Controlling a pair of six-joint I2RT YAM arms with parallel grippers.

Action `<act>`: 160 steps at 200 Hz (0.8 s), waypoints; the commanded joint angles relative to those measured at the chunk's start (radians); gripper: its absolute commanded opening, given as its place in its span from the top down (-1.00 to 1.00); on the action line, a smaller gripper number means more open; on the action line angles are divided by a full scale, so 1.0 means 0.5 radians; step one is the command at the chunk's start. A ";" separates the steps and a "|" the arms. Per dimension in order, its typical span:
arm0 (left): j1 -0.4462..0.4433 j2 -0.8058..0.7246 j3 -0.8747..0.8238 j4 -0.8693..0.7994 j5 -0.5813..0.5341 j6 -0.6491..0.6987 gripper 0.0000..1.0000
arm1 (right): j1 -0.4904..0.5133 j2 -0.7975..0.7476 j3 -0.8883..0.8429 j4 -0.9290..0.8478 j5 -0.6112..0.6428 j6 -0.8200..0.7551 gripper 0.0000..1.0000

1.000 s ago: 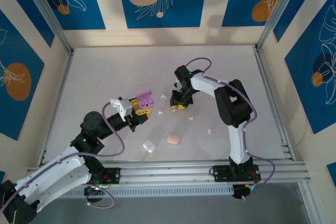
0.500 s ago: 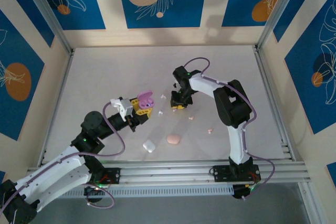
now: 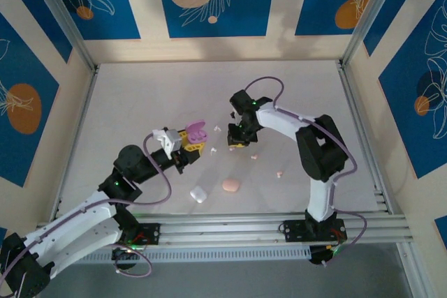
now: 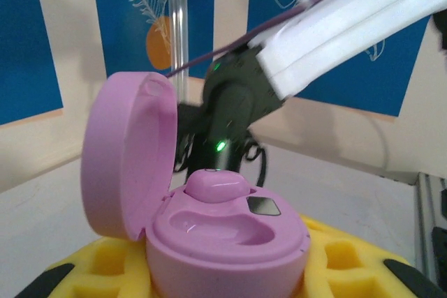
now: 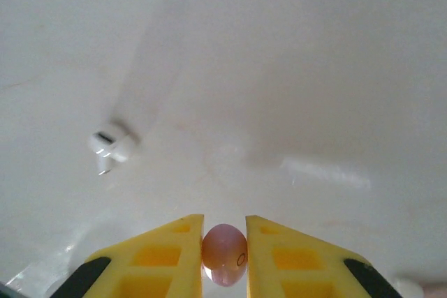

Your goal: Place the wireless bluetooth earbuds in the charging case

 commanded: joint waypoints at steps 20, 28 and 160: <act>-0.007 0.087 -0.013 0.012 -0.060 0.153 0.45 | 0.014 -0.530 -0.125 -0.100 0.061 0.111 0.60; -0.008 0.114 -0.005 0.014 -0.061 0.181 0.45 | 0.019 -0.649 -0.133 -0.124 0.071 0.125 0.60; -0.106 0.677 0.134 0.368 -0.078 0.280 0.46 | 0.420 -1.057 0.208 -0.266 0.123 0.213 0.60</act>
